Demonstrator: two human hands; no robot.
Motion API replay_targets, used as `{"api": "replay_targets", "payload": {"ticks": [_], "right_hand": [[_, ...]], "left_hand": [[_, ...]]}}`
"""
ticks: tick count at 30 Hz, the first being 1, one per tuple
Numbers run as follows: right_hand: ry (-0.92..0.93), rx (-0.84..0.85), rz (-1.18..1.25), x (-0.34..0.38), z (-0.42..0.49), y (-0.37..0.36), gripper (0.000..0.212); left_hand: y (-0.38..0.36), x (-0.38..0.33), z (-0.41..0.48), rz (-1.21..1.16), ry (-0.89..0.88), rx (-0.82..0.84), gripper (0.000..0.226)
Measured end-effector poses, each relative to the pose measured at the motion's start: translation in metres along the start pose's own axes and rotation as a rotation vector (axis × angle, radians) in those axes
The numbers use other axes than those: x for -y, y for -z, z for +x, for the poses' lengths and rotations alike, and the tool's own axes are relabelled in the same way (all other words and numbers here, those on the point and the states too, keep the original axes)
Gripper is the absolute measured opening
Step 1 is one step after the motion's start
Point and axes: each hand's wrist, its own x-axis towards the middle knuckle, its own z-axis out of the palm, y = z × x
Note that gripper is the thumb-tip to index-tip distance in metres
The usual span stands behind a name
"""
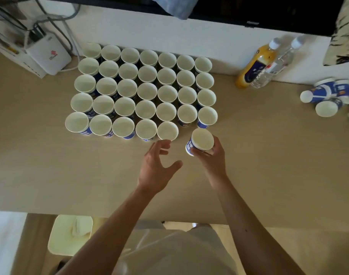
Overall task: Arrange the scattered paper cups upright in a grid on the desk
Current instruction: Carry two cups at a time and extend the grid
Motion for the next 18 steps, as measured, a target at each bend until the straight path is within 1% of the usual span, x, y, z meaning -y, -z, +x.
{"api": "replay_targets", "payload": {"ticks": [5,12,18], "right_hand": [[-0.01,-0.061,-0.063,-0.025,0.019,-0.018,0.053],[-0.001,-0.097,-0.082,-0.045,0.039,-0.038,0.053],[0.0,-0.089,-0.09,-0.049,0.044,-0.043,0.053]], "left_hand": [[0.008,0.011,-0.004,0.006,0.05,-0.018,0.053],[0.016,0.015,-0.002,-0.006,0.064,-0.023,0.046],[0.019,0.014,0.003,-0.021,0.088,-0.034,0.044]]}}
